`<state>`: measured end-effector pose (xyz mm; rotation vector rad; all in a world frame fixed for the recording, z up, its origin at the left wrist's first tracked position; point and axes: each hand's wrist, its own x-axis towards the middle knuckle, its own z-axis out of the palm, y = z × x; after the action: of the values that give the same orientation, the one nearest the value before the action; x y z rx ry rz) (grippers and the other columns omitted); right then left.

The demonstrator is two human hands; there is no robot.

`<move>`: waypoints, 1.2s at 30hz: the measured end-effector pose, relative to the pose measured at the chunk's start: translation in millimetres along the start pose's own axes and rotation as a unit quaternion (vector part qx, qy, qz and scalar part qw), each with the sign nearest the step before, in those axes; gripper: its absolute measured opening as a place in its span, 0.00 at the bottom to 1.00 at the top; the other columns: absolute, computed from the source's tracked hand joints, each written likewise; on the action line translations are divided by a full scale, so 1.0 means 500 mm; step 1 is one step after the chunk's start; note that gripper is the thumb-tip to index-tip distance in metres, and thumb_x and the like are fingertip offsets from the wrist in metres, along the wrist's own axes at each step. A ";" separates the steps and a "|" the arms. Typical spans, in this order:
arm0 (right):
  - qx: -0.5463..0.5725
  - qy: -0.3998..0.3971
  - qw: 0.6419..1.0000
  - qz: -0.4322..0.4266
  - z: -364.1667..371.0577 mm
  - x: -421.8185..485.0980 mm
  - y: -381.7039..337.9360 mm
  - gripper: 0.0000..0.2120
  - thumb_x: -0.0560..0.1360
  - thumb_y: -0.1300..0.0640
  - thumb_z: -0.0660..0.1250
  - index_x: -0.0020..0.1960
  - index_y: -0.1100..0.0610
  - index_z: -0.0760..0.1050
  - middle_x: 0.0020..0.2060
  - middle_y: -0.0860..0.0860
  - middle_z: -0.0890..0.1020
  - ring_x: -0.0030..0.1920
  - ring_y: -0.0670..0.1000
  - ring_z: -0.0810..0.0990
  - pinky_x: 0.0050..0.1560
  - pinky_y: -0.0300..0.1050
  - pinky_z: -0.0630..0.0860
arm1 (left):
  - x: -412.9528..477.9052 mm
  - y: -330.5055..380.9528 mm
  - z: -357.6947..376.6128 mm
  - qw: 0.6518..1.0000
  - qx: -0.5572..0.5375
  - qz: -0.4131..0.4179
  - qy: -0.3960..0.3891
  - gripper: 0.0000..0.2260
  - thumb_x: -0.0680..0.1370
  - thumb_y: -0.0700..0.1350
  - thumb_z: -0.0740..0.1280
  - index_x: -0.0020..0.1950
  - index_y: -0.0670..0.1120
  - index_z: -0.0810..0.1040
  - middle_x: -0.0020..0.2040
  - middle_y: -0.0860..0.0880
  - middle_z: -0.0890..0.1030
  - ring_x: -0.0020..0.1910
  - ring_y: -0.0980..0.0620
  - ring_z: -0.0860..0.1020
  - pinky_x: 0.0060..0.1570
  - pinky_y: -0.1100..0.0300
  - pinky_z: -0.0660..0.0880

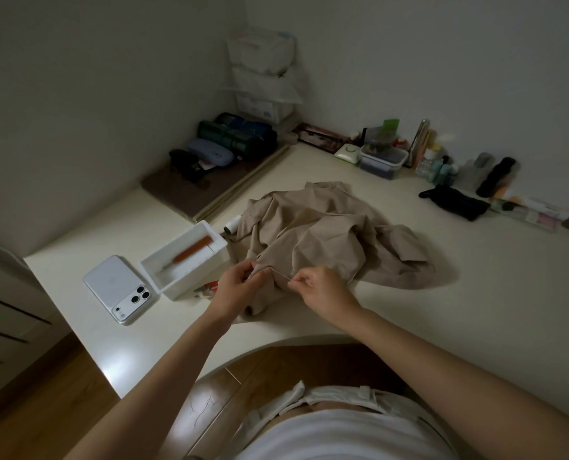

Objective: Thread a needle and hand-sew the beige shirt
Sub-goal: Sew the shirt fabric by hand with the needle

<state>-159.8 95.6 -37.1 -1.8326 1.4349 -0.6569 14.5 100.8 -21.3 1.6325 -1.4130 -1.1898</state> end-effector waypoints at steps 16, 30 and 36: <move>0.032 0.028 0.997 0.062 -0.046 -0.018 0.020 0.12 0.74 0.55 0.70 0.56 0.57 0.75 0.35 0.39 0.72 0.35 0.33 0.73 0.37 0.26 0.68 | 0.001 0.015 0.003 0.999 -0.030 0.009 -0.009 0.12 0.79 0.46 0.65 0.50 0.36 0.77 0.45 0.43 0.78 0.45 0.48 0.77 0.45 0.56 0.76; 0.007 -0.001 1.000 -0.008 -0.006 -0.003 -0.024 0.08 0.77 0.59 0.66 0.39 0.55 0.72 0.26 0.43 0.68 0.28 0.35 0.72 0.31 0.28 0.66 | -0.004 0.014 -0.002 1.000 -0.021 0.015 -0.001 0.12 0.79 0.47 0.65 0.50 0.36 0.77 0.43 0.42 0.78 0.41 0.51 0.76 0.41 0.58 0.74; -0.074 -0.107 0.991 0.037 -0.022 -0.024 0.021 0.08 0.79 0.60 0.62 0.41 0.54 0.72 0.30 0.43 0.70 0.32 0.39 0.69 0.34 0.29 0.65 | 0.000 0.014 -0.002 0.999 -0.043 0.015 0.006 0.10 0.79 0.46 0.65 0.49 0.38 0.77 0.40 0.47 0.78 0.39 0.54 0.75 0.39 0.64 0.73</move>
<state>-177.6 103.6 -38.2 -1.8880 1.4316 -0.3132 12.6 99.4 -14.4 1.5508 -1.3550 -1.2042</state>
